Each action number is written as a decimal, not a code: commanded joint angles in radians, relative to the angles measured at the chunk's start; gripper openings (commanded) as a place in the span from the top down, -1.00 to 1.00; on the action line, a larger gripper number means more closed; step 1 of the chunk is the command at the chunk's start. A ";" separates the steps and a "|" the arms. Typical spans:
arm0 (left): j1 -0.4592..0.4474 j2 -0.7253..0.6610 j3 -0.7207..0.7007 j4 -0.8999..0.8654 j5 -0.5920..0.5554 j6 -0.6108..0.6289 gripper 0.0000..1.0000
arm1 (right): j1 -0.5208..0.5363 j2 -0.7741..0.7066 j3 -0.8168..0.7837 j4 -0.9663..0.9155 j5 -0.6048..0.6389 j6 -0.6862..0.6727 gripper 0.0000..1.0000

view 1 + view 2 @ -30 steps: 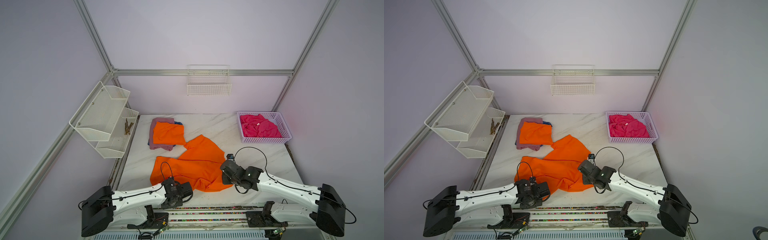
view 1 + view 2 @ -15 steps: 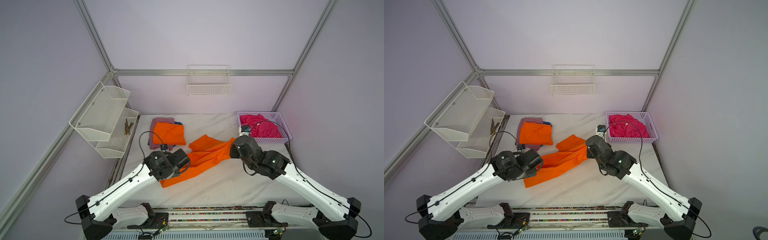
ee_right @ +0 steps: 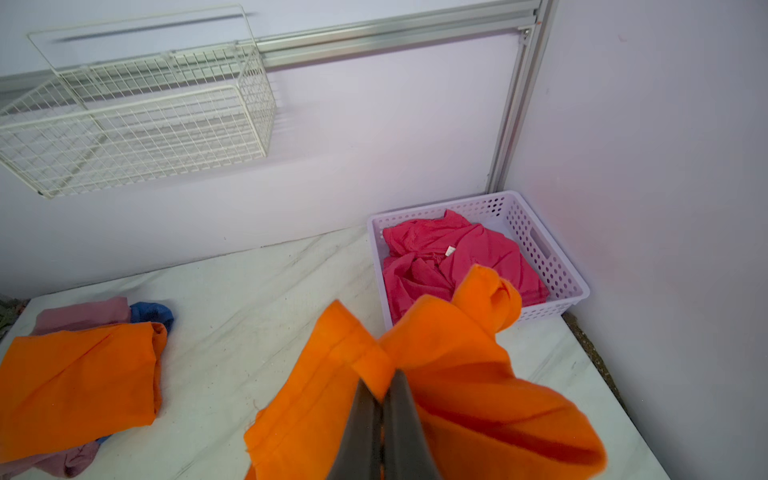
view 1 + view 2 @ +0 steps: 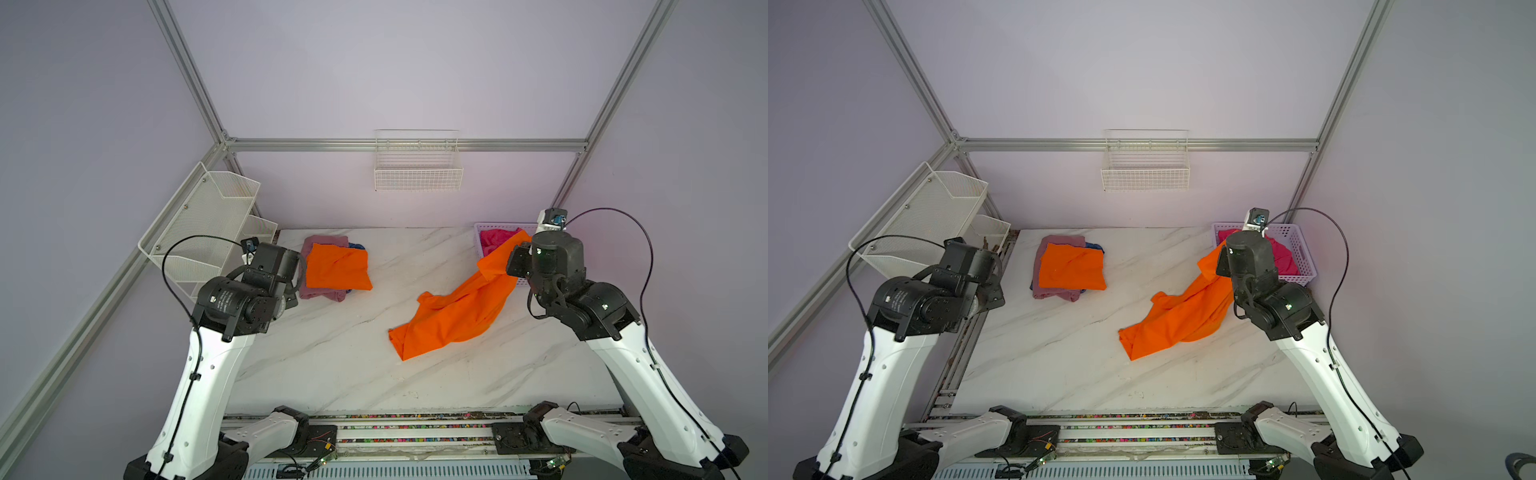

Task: Fold and stack t-shirts
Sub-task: Flatten out the T-shirt at the center of the board.

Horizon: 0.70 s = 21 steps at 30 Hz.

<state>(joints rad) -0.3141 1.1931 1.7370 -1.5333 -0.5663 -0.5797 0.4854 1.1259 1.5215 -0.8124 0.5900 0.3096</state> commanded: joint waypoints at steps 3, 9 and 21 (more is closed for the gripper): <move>0.003 0.069 -0.111 0.211 0.321 0.127 1.00 | -0.002 0.000 -0.033 0.019 -0.082 -0.006 1.00; -0.143 0.134 -0.388 0.607 0.524 0.199 1.00 | -0.003 -0.041 -0.106 0.028 -0.108 0.005 1.00; -0.239 0.535 -0.215 0.902 0.672 0.448 -0.11 | -0.002 -0.066 -0.120 0.016 -0.075 0.028 1.00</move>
<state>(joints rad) -0.5591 1.6924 1.4425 -0.7444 0.0517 -0.2440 0.4847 1.0790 1.4040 -0.8089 0.4992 0.3180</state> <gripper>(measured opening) 0.534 0.059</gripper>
